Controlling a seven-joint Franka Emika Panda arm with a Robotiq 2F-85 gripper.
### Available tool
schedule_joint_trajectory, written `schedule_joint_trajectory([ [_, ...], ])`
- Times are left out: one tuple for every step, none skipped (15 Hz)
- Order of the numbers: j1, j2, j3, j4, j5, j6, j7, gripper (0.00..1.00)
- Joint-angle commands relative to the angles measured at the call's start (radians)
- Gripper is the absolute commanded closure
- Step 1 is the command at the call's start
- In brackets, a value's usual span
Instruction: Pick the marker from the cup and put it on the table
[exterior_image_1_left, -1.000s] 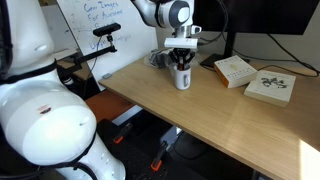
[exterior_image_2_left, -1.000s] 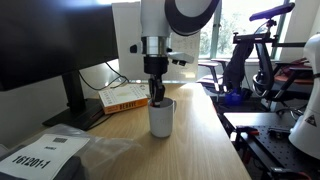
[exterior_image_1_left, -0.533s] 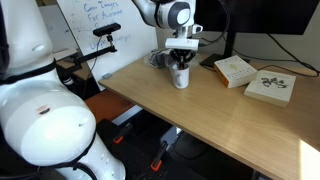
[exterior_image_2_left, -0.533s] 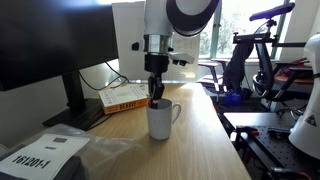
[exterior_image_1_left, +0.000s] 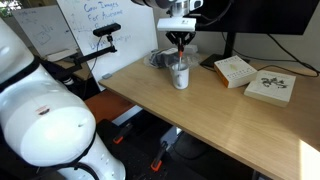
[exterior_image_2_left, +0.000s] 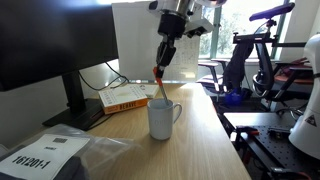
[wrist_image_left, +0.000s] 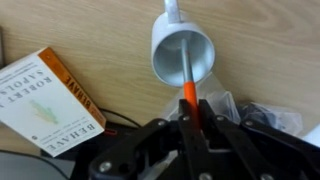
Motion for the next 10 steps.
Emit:
schedule_joint_trajectory([
  [0.007,-0.191,-0.016,-0.127,-0.042,0.107,0.131,0.96],
  [-0.008,-0.235,-0.006,-0.147,-0.086,0.123,0.196,0.96],
  [-0.034,-0.278,0.013,-0.165,-0.15,0.126,0.27,0.96],
  [-0.065,-0.308,0.033,-0.166,-0.221,0.086,0.345,0.96],
  [-0.104,-0.318,0.056,-0.152,-0.297,0.009,0.429,0.96],
  [-0.11,-0.32,0.055,-0.141,-0.327,-0.055,0.468,0.96],
  [-0.115,-0.305,0.049,-0.13,-0.348,-0.109,0.499,0.96],
  [-0.109,-0.272,0.031,-0.115,-0.347,-0.156,0.508,0.96],
  [-0.113,-0.239,0.024,-0.103,-0.352,-0.193,0.525,0.96],
  [-0.114,-0.193,0.011,-0.088,-0.345,-0.219,0.532,0.96],
])
